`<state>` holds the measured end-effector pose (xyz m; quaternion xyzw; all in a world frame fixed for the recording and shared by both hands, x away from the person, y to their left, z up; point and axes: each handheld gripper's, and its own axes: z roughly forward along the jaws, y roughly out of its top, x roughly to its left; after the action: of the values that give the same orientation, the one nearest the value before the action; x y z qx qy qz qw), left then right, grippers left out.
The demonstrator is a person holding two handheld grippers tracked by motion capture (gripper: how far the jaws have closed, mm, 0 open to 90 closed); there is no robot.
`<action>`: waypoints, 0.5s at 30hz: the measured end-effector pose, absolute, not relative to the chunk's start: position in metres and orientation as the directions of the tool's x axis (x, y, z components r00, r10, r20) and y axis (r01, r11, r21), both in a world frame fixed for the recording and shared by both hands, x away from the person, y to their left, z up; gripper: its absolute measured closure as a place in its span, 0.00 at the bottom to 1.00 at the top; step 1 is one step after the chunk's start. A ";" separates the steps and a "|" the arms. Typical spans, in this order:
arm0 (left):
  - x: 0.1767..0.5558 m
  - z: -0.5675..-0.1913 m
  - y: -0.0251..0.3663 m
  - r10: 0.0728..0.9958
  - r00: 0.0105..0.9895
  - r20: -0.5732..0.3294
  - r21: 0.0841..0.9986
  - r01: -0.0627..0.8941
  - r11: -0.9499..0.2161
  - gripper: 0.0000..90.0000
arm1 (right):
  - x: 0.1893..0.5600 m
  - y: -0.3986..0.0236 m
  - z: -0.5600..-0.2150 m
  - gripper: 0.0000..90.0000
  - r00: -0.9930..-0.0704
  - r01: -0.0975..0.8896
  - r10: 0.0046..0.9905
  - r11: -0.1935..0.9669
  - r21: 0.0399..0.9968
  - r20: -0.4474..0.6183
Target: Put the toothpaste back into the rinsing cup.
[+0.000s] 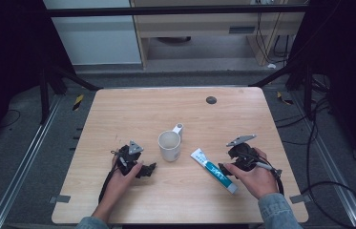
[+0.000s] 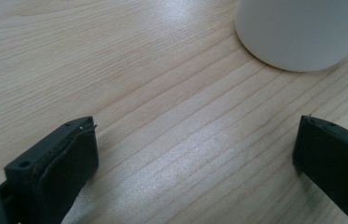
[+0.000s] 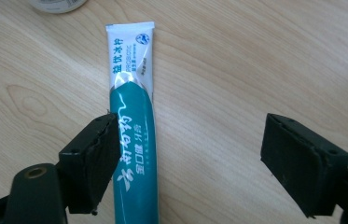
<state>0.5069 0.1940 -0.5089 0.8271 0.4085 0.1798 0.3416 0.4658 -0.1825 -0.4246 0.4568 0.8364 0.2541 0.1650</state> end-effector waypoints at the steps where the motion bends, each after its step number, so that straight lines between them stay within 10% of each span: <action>1: 0.507 -0.509 0.194 0.798 0.602 0.019 0.712 0.553 -0.433 0.00 | 0.467 -0.181 -0.424 0.24 -0.535 0.669 0.843 0.467 0.578 -0.061; 15: 0.507 -0.509 0.194 0.799 0.602 0.018 0.712 0.553 -0.433 0.00 | 0.479 -0.172 -0.418 0.35 -0.550 0.667 0.833 0.479 0.570 -0.055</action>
<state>0.5070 0.1940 -0.5089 0.8271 0.4085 0.1798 0.3415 0.4785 -0.1721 -0.4179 0.4446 0.8439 0.2511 0.1649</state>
